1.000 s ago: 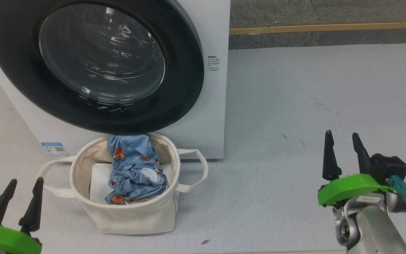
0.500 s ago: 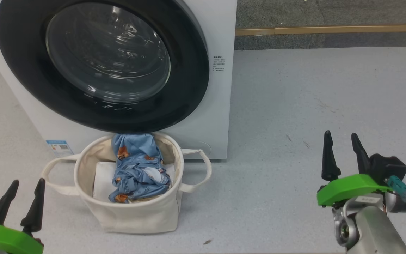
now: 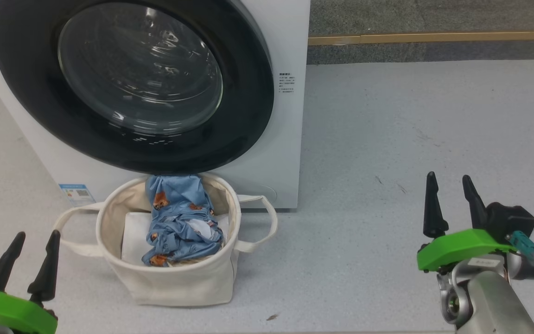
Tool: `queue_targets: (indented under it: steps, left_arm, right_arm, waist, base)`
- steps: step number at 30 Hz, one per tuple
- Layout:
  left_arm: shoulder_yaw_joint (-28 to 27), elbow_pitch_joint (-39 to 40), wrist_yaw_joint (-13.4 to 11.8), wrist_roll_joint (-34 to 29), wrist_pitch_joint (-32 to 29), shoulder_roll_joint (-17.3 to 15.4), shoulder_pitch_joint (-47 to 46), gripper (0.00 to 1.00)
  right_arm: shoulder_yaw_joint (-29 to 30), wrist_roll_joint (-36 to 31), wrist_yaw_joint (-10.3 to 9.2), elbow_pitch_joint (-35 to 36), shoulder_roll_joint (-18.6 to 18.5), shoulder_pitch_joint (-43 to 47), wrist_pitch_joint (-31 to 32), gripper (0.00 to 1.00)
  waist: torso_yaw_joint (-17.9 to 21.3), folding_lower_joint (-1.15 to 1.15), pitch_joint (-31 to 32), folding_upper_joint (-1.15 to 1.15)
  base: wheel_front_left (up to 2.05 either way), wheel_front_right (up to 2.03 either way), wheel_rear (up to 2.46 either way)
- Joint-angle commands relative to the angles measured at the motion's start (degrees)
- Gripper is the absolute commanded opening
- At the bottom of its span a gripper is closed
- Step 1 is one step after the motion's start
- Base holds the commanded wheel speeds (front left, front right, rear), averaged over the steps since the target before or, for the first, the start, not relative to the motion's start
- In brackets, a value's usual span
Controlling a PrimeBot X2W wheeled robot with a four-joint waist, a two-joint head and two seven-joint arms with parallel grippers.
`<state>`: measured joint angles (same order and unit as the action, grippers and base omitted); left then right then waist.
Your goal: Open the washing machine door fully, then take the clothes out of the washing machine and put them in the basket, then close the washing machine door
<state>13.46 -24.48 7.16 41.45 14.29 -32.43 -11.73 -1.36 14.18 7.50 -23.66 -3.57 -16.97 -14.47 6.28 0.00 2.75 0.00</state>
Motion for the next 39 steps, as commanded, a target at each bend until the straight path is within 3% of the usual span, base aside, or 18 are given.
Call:
queue_targets:
  steps: [1,4,5,10,16,21,39]
  left_arm:
    - [-2.81,1.02,0.33,0.00,0.71,-2.55,-3.67,1.00]
    - [-2.46,1.13,0.33,0.59,0.71,-2.64,-3.60,1.00]
    - [0.32,-0.02,-0.01,0.45,-0.01,0.06,0.01,0.00]
    - [2.01,-2.63,-0.09,0.81,-0.25,3.84,3.00,0.00]
    - [0.93,-1.94,-0.07,3.22,-1.27,5.08,3.17,0.00]
    - [0.06,-1.44,-0.05,5.23,-2.08,6.11,3.27,0.00]
    - [-3.11,0.42,0.01,12.46,-5.03,9.82,3.60,0.00]
  right_arm:
    - [-1.29,-0.35,-0.01,1.78,0.52,-0.74,-0.52,1.00]
    - [-1.36,-0.34,-0.01,1.85,0.54,-0.72,-0.52,1.00]
    - [0.00,0.03,0.00,-0.05,0.01,0.01,0.01,0.00]
    - [0.06,0.48,0.00,-3.90,0.14,3.15,0.33,0.00]
    - [0.56,4.20,0.00,-3.28,0.16,3.48,1.45,0.00]
    - [0.80,7.34,0.00,-2.68,0.18,3.86,2.21,0.00]
    - [1.86,18.57,0.00,-0.67,0.26,4.99,5.12,0.00]
  waist:
    - [-0.02,0.00,0.00,0.00]
    - [-0.05,0.00,0.07,0.00]
    - [-0.05,0.00,0.05,0.00]
    - [-0.09,0.00,0.04,0.00]
    - [-0.40,0.13,0.02,0.00]
    - [-0.64,0.01,-0.21,0.00]
    - [-1.54,0.00,-0.66,0.00]
  base:
    - [0.00,0.00,0.00]
    - [0.00,0.00,0.00]
    - [0.00,0.00,0.00]
    - [0.00,0.00,0.00]
    - [0.00,0.00,0.00]
    - [0.00,0.00,0.00]
    - [0.00,0.00,0.00]
